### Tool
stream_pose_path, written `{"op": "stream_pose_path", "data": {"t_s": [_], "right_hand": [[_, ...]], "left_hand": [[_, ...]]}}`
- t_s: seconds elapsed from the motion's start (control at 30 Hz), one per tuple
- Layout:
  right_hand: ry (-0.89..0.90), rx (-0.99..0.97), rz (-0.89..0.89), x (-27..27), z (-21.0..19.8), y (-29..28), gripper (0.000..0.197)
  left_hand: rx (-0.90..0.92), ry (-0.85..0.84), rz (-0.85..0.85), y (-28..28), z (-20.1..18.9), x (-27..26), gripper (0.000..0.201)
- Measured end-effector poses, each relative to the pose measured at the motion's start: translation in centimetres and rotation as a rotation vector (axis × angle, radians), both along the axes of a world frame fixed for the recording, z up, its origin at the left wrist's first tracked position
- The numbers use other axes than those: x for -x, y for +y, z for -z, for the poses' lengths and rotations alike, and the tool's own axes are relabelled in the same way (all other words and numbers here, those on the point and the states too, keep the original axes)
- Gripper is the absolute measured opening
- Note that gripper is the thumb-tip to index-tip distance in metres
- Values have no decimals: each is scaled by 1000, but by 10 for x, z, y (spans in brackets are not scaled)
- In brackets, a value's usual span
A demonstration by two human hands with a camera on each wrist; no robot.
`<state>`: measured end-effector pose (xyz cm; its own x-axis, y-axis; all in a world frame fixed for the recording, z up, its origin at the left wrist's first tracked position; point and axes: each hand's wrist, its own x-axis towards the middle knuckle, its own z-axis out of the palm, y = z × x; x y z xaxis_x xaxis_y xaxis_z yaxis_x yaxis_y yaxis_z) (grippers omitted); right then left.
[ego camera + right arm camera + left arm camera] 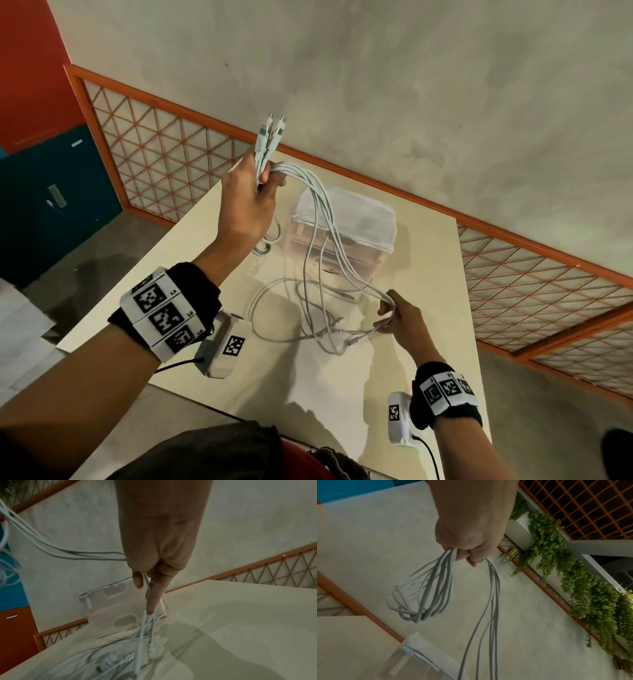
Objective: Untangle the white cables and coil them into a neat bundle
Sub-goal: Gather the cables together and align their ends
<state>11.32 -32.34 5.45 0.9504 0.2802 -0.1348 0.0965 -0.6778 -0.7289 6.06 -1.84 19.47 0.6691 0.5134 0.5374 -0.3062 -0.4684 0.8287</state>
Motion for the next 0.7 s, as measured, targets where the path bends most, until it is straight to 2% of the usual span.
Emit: {"op": "stream_pose_path", "data": {"t_s": [0.1,0.17,0.23,0.4,0.5,0.6,0.63,0.7], "right_hand": [[-26,57,-30,4,4,-4,31],[-31,130,-59,6,7,-7,26],[13,116,-37,8,8,-8,17],[-13,177,3,13,19,-13,82],[15,225,75,16,18,-7,105],[33,305,50,12,12,-2,124],[64,363,17,9,8,-2,124],[190,545,-79,1,-4,0,104]], "left_hand": [[6,32,8,-3,8,1,33],[4,43,17,-7,11,2,38],[-6,47,8,-10,11,2,39],[-16,21,25,-21,10,0,41],[-30,16,37,-29,10,1,39],[-48,18,30,-34,10,0,40],[-56,21,30,-35,10,1,41],[-78,34,37,-39,11,1,40]]}}
